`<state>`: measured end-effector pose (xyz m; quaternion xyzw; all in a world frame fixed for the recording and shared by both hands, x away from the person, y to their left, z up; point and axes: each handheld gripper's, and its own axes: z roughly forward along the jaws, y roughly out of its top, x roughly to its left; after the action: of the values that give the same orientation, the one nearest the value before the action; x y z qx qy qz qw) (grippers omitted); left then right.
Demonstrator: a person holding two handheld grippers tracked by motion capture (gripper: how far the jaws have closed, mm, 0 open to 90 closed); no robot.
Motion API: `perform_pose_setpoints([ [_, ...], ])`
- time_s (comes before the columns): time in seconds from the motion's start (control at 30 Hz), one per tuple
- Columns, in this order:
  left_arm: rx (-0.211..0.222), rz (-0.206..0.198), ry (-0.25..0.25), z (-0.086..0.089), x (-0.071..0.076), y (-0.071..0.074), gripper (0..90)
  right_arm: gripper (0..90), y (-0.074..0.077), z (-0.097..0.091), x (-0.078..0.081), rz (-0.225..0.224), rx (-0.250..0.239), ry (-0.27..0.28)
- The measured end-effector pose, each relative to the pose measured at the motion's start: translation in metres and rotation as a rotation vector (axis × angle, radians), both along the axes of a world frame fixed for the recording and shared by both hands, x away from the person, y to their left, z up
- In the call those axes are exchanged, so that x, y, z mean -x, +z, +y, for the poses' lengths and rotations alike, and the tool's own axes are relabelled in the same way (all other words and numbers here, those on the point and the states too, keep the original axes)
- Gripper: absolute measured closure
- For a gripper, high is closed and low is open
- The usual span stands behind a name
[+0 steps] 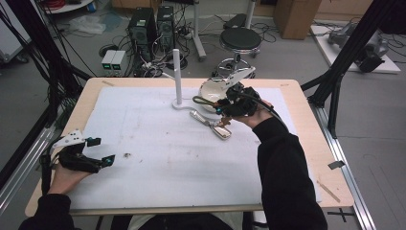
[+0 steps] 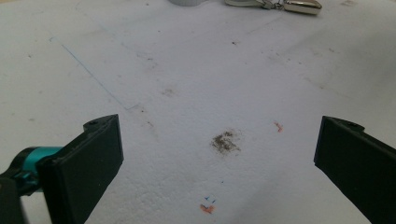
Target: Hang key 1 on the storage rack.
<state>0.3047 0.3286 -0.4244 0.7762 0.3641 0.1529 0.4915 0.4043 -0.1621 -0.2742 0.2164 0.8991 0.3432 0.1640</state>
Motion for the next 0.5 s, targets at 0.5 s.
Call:
perform_pose_setpoints([
  [0.5, 0.007, -0.002, -0.001, 0.001, -0.001, 0.0, 1.7, 70.8, 0.021, 0.03, -0.031, 0.041, 0.003, 0.017],
])
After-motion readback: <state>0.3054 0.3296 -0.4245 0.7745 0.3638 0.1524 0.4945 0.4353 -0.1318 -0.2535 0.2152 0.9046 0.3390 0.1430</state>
